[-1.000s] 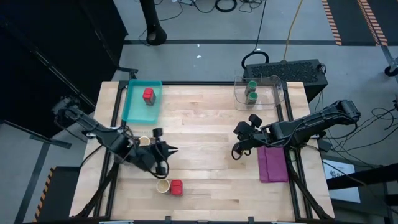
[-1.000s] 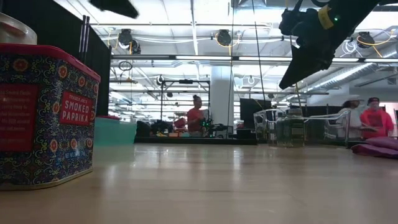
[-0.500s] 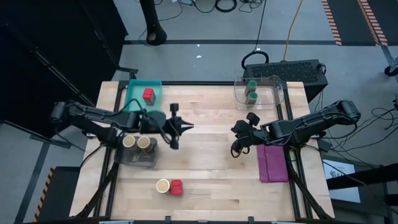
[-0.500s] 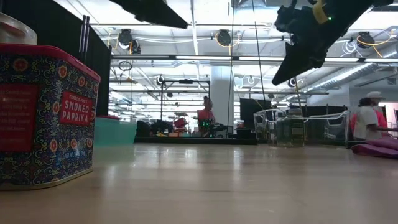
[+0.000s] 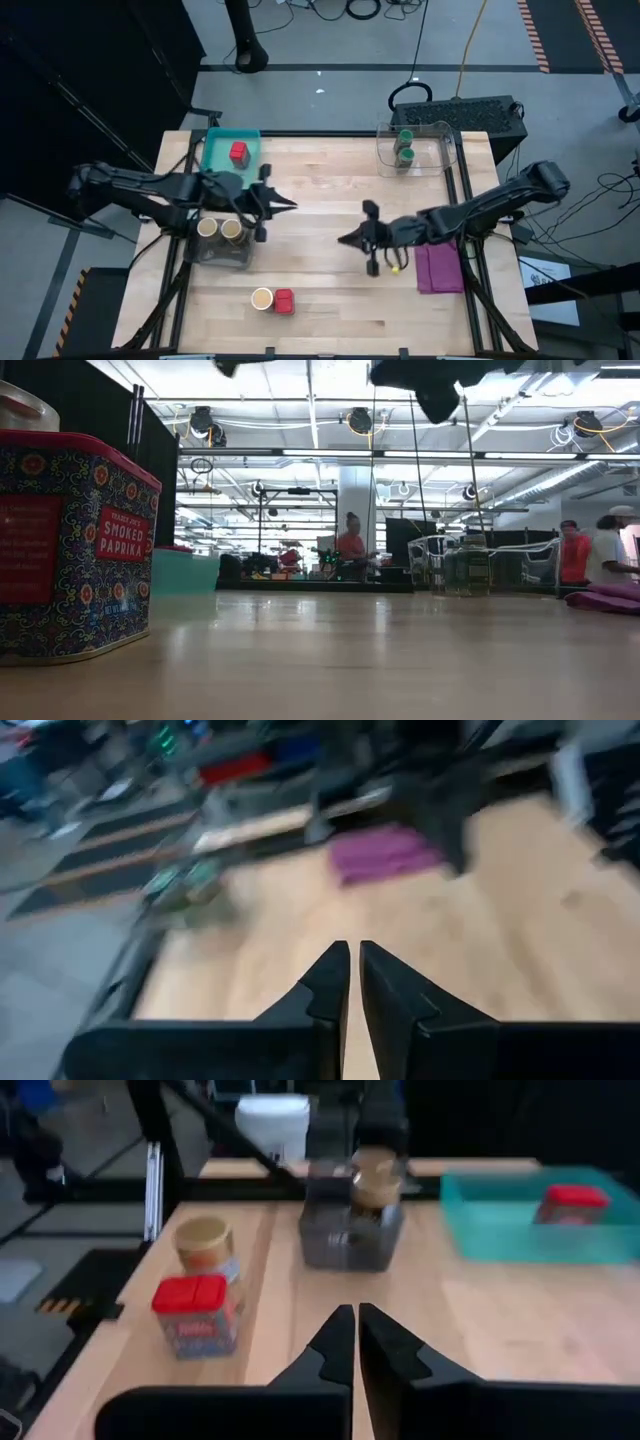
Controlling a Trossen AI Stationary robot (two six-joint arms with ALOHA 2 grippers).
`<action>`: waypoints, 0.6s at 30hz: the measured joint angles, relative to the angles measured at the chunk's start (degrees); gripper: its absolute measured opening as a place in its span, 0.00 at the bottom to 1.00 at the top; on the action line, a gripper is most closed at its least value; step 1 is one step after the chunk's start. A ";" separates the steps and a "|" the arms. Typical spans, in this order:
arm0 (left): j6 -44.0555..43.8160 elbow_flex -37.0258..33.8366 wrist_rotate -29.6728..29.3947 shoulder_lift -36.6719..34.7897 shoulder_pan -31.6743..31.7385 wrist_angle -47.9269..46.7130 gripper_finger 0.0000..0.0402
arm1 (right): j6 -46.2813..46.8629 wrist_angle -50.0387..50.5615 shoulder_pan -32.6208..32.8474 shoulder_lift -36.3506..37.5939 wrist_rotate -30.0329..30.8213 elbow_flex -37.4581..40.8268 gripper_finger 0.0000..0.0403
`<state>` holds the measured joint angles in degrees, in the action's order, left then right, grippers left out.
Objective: Sort spices by type
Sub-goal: Put the red seasoning can into the blue bin
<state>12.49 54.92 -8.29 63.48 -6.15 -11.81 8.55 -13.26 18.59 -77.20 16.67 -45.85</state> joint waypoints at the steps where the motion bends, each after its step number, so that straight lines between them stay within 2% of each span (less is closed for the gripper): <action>1: -0.02 -0.34 -2.39 -1.46 -0.50 -2.50 0.09 | 0.98 0.23 0.54 -2.05 0.96 -1.23 0.00; 3: -0.05 -1.15 -5.54 -3.84 -1.48 -5.85 0.09 | 3.19 1.88 0.90 -5.64 1.22 -5.07 0.00; 5: -0.05 -2.05 -6.15 -5.78 -2.31 -8.47 0.09 | 4.12 4.81 0.91 -9.48 1.36 -10.49 0.00; 10: -1.42 -3.55 -4.96 -9.66 -5.45 -12.39 0.09 | 5.10 16.14 0.66 -17.77 1.14 -26.07 0.00; 13: -5.04 -3.98 -3.67 -10.85 -8.53 -15.66 0.09 | 9.47 27.33 0.59 -21.40 1.14 -34.79 0.00; 16: -7.57 -3.94 -3.90 -11.61 -11.50 -15.33 0.09 | 14.53 36.32 0.95 -24.28 1.02 -40.41 0.00; 18: -7.55 -3.95 -3.97 -11.65 -12.96 -15.43 0.09 | 17.15 36.71 1.03 -25.87 0.99 -42.12 0.00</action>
<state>4.94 50.96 -12.26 51.83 -19.11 -27.23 25.70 23.44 19.62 -103.07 17.66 -87.96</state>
